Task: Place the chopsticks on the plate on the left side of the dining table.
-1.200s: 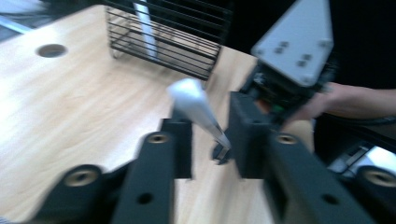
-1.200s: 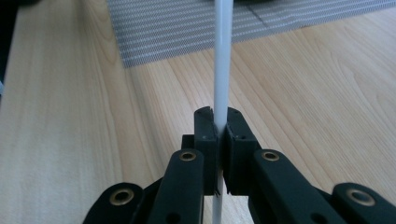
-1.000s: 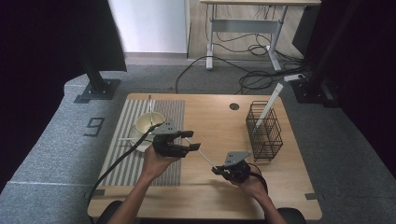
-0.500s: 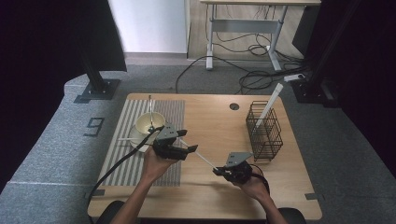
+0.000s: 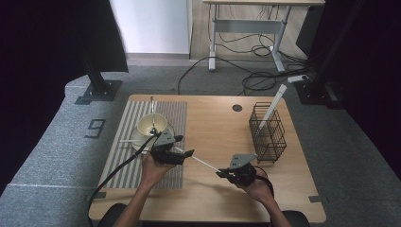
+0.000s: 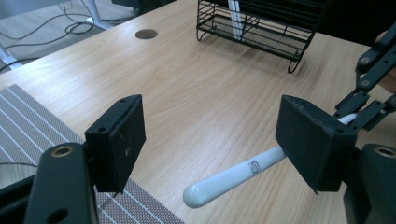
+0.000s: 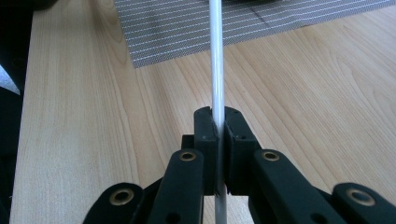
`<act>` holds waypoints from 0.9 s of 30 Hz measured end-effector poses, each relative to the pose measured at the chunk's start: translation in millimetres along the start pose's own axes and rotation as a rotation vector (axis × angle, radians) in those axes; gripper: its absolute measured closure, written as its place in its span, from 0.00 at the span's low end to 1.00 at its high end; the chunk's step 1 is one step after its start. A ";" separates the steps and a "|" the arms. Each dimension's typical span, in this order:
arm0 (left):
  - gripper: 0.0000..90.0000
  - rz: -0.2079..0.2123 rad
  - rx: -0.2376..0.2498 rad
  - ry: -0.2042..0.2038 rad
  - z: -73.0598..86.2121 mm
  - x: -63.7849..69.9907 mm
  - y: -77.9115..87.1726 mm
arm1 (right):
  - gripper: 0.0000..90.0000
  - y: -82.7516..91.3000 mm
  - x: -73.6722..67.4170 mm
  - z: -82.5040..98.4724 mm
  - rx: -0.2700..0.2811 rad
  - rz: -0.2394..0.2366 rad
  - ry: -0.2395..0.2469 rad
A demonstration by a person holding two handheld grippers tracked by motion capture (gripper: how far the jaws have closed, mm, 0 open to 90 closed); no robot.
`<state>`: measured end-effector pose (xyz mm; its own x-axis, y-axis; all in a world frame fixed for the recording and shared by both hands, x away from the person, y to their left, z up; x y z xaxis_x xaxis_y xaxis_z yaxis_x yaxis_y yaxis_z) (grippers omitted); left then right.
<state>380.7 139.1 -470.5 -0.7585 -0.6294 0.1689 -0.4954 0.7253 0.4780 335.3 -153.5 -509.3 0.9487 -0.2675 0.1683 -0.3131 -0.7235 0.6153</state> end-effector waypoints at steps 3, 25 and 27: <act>0.27 -0.013 -0.011 -0.001 3.1 -1.9 -1.6 | 0.95 0.8 0.4 0.0 0.002 -0.003 -0.002; 0.21 0.082 -0.190 -0.136 17.3 11.8 -7.8 | 0.95 -0.6 13.2 6.1 -0.121 -0.096 0.007; 0.24 0.094 -0.212 -0.158 18.9 14.8 -10.3 | 0.95 0.1 13.6 4.5 -0.135 -0.109 0.018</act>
Point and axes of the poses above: each handheld gripper's, and its own axes: y roughly backward along the jaws, z roughly out of its underside, x roughly to its right, the point moved 1 cm from there along -y, roughly forward along the jaws, and after that the axes turned 10 degrees about y, right-handed, at the moved point
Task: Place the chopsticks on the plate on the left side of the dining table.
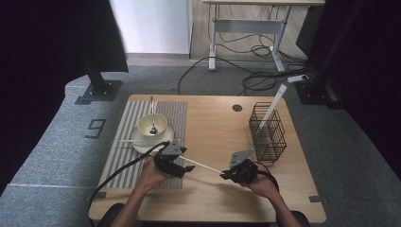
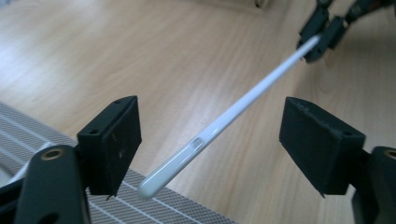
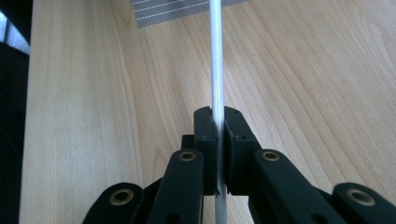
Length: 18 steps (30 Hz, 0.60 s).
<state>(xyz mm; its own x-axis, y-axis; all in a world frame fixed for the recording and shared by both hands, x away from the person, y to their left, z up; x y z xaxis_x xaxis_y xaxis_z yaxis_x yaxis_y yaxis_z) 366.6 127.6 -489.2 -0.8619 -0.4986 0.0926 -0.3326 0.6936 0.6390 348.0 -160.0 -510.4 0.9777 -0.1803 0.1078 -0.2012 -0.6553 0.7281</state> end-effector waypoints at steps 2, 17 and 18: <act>0.26 -0.014 -0.029 -0.032 0.1 3.2 -2.7 | 0.95 1.1 0.2 -1.8 -0.008 -0.010 0.010; 0.67 -0.014 -0.137 -0.181 4.3 14.1 -6.7 | 0.95 2.3 -1.6 -11.5 -0.064 -0.066 0.060; 0.69 -0.011 -0.142 -0.184 4.7 14.2 -6.6 | 0.95 2.0 -1.7 -11.8 -0.067 -0.068 0.062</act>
Point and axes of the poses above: each handheld gripper's, and its own axes: y roughly backward along the jaws, z roughly out of its underside, x roughly to its right, the point moved 1 cm from there along -y, roughly forward along the jaws, and after that the axes turned 10 degrees about y, right-handed, at the moved point
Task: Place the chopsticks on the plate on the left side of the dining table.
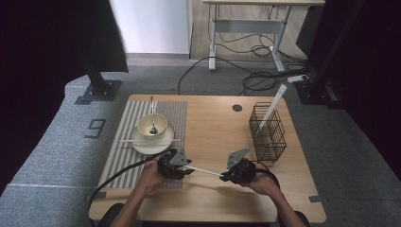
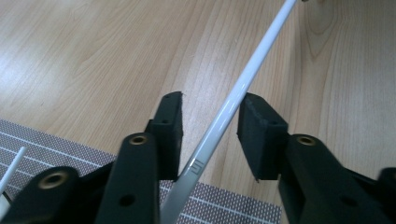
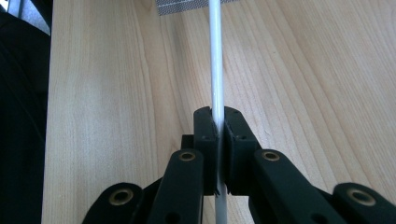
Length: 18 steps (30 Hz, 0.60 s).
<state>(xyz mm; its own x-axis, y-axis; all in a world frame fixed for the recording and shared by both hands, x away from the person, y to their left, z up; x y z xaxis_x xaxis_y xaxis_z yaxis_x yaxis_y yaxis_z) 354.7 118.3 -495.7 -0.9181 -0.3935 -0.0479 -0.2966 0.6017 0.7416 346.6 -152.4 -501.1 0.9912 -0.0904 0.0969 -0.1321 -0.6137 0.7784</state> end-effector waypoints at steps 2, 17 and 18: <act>0.71 0.011 -0.013 -0.010 0.5 0.1 0.1 | 0.95 -0.5 -0.1 -0.6 -0.005 -0.004 0.004; 0.92 0.202 -0.060 -0.039 3.5 4.0 0.1 | 0.83 1.6 10.1 4.6 -0.010 0.058 -0.024; 0.93 0.204 -0.059 -0.038 3.5 4.0 0.1 | 0.83 1.5 10.6 4.9 -0.011 0.062 -0.024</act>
Point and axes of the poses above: each handheld gripper's, and its own axes: y roughly backward along the jaws, z roughly out of its underside, x roughly to its right, the point moved 1 cm from there along -y, roughly forward along the jaws, and after that the axes turned 10 degrees about y, right-handed, at the moved point
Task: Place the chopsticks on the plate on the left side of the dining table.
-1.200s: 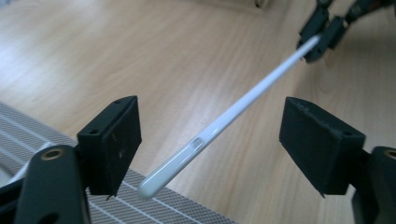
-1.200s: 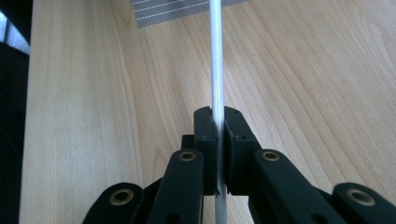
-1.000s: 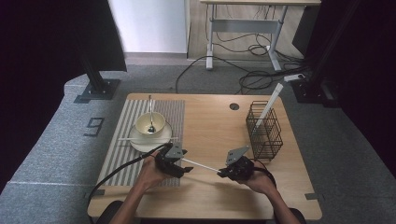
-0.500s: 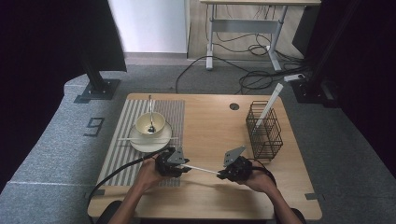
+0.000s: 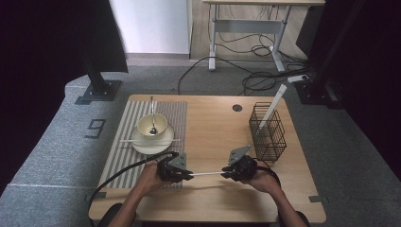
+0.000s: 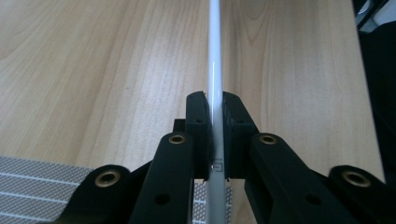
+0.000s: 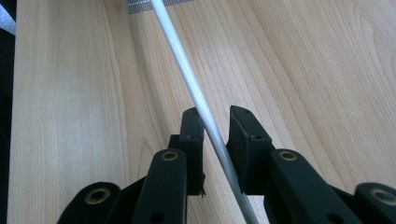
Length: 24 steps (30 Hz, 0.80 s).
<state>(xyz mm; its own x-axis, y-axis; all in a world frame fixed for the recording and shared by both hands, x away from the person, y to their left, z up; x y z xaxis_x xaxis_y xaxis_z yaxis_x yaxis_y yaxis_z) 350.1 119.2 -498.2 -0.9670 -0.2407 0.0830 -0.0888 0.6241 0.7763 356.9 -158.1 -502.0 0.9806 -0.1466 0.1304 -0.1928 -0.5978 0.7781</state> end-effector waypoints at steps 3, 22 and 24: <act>0.93 0.008 0.008 0.007 0.0 -0.7 0.8 | 0.82 -0.8 0.3 0.6 0.000 0.005 0.000; 0.93 -0.049 0.071 0.076 15.0 -7.3 9.4 | 0.09 -11.3 11.4 12.4 0.004 0.176 -0.153; 0.93 -0.054 0.079 0.083 17.5 -8.2 10.0 | 0.02 -12.3 11.6 13.4 0.000 0.192 -0.170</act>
<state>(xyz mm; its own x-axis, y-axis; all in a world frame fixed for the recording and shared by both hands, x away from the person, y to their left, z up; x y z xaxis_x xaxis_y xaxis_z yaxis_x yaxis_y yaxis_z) 353.0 140.5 -502.0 -0.9375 -0.3345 0.0959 -0.1622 0.6639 0.7300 370.2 -163.0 -518.3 0.9057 -0.3880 0.1710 -0.3754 -0.5463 0.7487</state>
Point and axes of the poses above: each handheld gripper's, and its own axes: y roughly backward along the jaws, z roughly out of its underside, x roughly to its right, the point moved 1 cm from there along -y, roughly forward along the jaws, and after that the axes turned 10 degrees about y, right-handed, at the moved point
